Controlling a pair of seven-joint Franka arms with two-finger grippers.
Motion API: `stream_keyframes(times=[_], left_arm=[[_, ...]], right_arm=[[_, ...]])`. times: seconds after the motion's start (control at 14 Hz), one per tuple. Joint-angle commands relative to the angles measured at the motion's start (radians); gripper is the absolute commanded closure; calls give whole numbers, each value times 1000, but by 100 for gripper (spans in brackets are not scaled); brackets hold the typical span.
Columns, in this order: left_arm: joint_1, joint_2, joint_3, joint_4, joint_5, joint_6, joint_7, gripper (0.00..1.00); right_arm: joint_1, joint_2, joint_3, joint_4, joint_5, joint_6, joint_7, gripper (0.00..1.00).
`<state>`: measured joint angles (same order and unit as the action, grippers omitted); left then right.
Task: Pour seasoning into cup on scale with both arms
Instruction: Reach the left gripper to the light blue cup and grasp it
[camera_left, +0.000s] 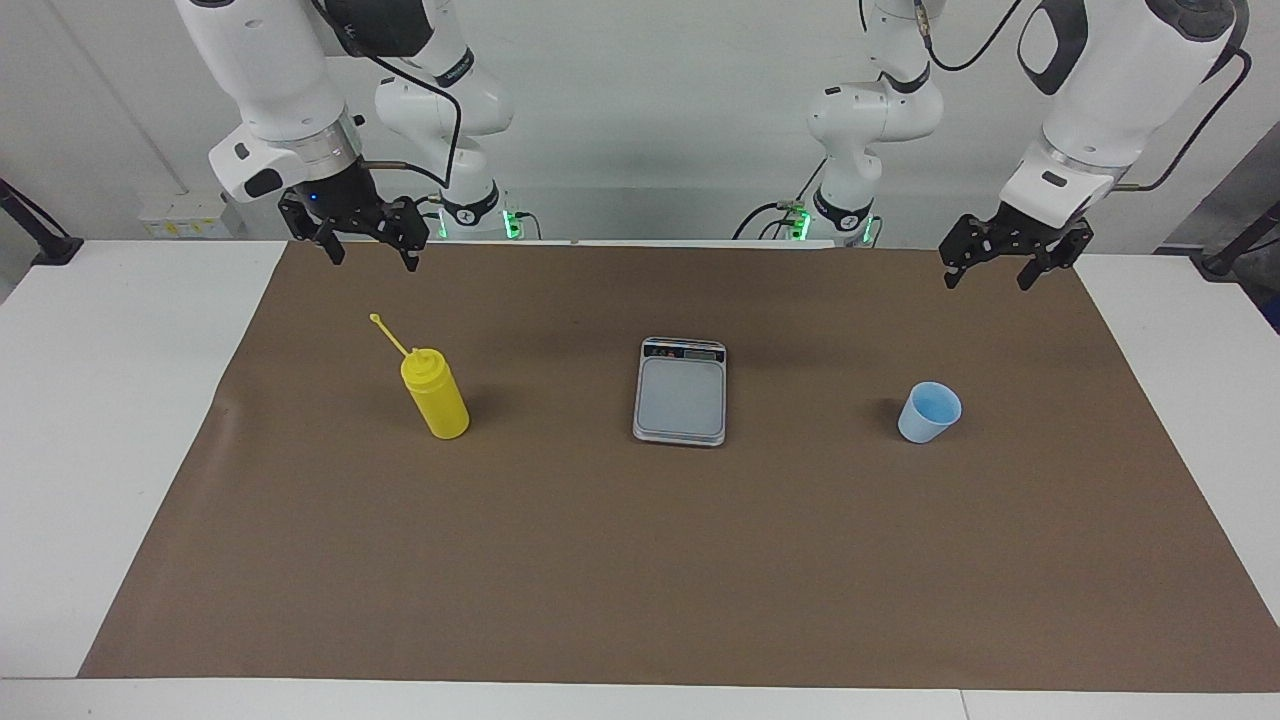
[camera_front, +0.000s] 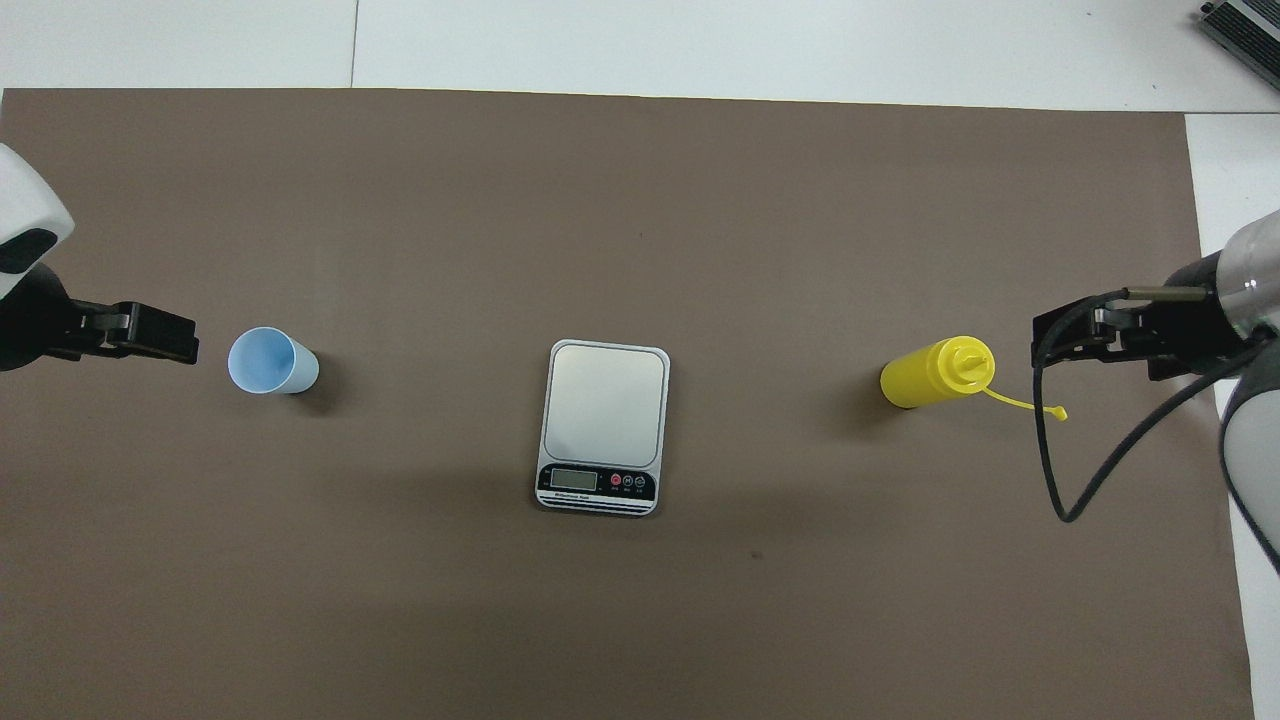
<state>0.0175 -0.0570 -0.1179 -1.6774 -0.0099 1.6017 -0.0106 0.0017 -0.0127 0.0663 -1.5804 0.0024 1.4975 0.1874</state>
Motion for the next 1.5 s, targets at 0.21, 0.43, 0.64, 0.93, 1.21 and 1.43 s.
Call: stream_keyframes(times=[0.21, 0.43, 0.64, 0.93, 1.21, 1.43], left_arm=[[7, -38, 6, -57, -13, 36, 67, 0], [48, -63, 7, -122, -13, 107, 145, 0], [113, -84, 9, -264, -16, 245, 149, 0], [134, -32, 12, -375, -16, 421, 129, 0], [124, 2, 11, -545, -16, 656, 6, 0], [119, 44, 11, -575, -16, 727, -41, 0]], right_arm=[[-12, -24, 0, -30, 21, 12, -22, 0], [-12, -24, 0, -30, 21, 12, -22, 0], [-12, -23, 0, -30, 21, 12, -22, 0], [-12, -23, 0, -30, 21, 12, -22, 0], [-12, -23, 0, -30, 21, 12, -22, 0], [-12, -23, 0, -29, 21, 12, -22, 0]])
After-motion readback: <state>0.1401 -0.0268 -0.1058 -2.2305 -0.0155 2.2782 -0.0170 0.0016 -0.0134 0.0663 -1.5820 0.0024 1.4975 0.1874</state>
